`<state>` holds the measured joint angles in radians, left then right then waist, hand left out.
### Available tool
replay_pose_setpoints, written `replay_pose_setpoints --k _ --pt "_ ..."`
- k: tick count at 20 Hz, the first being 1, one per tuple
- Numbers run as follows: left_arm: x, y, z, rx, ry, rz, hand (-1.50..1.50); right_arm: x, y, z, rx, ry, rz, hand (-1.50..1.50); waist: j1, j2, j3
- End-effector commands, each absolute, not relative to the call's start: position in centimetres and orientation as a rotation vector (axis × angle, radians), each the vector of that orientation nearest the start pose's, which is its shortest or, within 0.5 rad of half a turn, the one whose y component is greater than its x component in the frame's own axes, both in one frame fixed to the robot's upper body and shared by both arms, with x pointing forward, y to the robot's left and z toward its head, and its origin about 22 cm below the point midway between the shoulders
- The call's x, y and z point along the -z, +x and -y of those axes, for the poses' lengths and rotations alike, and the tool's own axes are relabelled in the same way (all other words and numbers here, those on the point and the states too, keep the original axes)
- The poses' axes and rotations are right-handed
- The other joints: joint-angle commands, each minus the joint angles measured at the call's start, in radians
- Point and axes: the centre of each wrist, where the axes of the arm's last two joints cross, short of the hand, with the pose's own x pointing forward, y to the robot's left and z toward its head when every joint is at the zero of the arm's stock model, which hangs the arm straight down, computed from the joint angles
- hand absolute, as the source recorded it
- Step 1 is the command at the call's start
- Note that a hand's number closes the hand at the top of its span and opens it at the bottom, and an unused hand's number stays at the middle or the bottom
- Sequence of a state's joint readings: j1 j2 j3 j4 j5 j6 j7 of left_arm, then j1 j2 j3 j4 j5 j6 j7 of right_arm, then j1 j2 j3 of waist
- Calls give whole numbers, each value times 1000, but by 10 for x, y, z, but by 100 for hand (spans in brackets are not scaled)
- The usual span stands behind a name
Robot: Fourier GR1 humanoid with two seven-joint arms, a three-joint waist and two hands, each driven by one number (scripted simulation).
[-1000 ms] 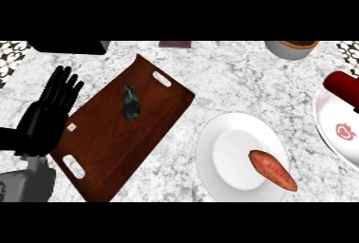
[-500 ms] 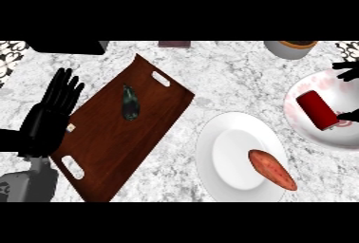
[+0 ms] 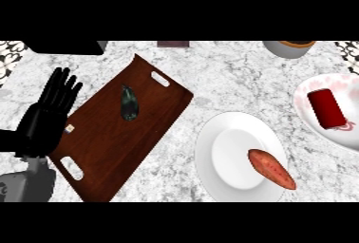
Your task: Pick the can from the plate and place it in the bowl
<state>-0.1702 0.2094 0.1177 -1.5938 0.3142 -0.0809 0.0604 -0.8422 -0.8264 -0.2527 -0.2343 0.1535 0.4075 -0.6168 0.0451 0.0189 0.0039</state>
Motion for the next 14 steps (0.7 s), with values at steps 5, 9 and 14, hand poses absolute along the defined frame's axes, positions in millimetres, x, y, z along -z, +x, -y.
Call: replay_pose_setpoints --k 5,9,14 --pt "-62 277 -291 -33 -145 1717 0 -149 294 567 -143 -404 1680 -150 8 9 3" --pt "-62 280 -288 -66 -135 1707 0 -160 260 594 -155 -402 1646 -150 -4 8 5" --pt "-65 276 -290 -47 -132 1727 0 -155 239 605 -124 -408 1646 -150 4 12 10"
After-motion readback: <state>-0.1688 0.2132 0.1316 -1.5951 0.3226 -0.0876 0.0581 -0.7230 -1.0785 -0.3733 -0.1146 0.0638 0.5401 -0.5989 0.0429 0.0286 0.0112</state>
